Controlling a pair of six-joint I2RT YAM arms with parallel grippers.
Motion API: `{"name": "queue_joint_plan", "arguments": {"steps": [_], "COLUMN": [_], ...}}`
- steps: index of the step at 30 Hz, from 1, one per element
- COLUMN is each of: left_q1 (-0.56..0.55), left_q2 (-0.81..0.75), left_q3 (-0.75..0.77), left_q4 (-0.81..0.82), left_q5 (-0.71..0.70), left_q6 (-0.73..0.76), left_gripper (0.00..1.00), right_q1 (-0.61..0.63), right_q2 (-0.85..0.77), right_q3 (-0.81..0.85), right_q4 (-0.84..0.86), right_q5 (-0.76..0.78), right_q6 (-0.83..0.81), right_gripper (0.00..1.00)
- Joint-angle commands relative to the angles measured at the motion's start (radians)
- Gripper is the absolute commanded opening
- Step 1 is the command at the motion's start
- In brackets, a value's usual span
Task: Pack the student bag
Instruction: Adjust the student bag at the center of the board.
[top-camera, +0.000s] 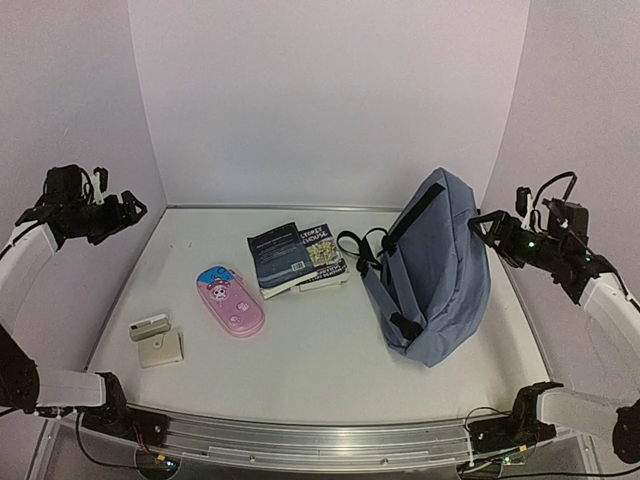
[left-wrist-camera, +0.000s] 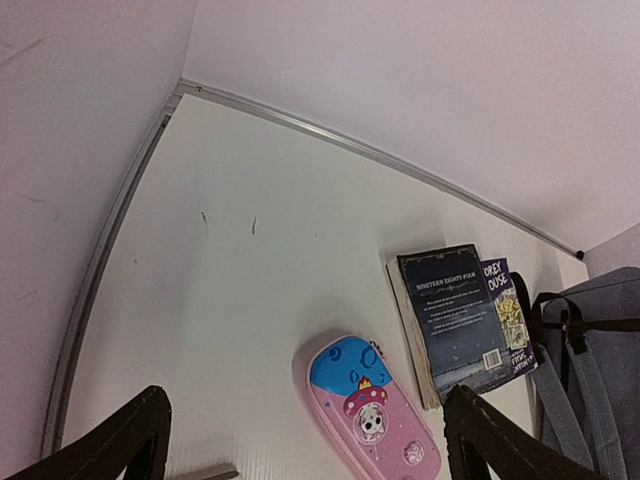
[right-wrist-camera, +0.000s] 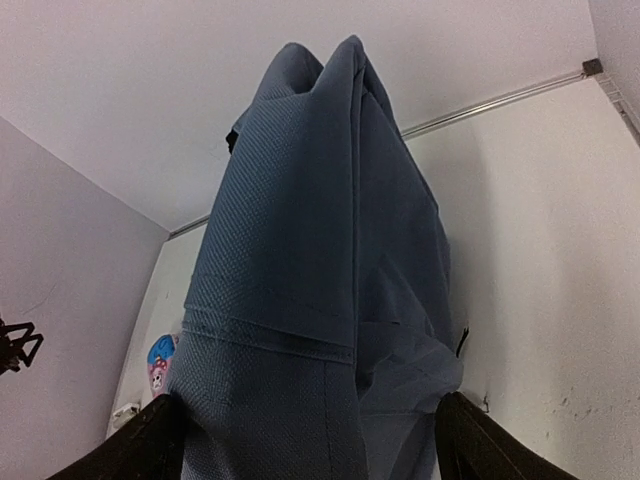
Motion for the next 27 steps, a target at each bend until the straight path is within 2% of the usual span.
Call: {"name": "queue_joint_plan", "arguments": {"steps": [1,4,8,10,13,16,21,27], "left_q1": [-0.001,-0.001,-0.002,-0.002,-0.003,-0.004,-0.007,-0.007], "left_q2": [-0.044,-0.059,-0.056,-0.05,-0.035,-0.032,-0.034,-0.026], "left_q3": [-0.042,-0.055,-0.065,-0.068,-0.061,-0.062,-0.069,-0.069], "left_q4": [0.055,0.064,0.073,0.076,0.067,0.068,0.073,0.066], "left_q5": [-0.007,-0.022,-0.006,0.004,0.004,-0.004,-0.004,-0.015], "left_q6": [0.066,0.067,0.06,0.056,0.055,0.059,0.059,0.061], "left_gripper": [0.95,0.96,0.95,0.95,0.95,0.95,0.95,0.95], "right_q1": [0.002,0.003,0.031,0.068,0.19,0.31,0.444,0.638], "right_q2": [0.034,0.052,0.047,0.045,0.04,0.052,0.095,0.241], "right_q3": [-0.002,0.001,0.005,0.014,0.042,0.078,0.112,0.165], "right_q4": [0.014,0.018,0.035,0.057,0.088,0.101,0.126,0.157], "right_q5": [-0.168,-0.214,-0.243,-0.224,-0.137,0.02,0.198,0.452], "right_q6": [-0.019,-0.031,-0.026,0.003,0.03,0.049,0.09,0.127], "right_gripper": [0.68,0.51,0.23,0.13,0.11,0.09,0.03,0.0]}}
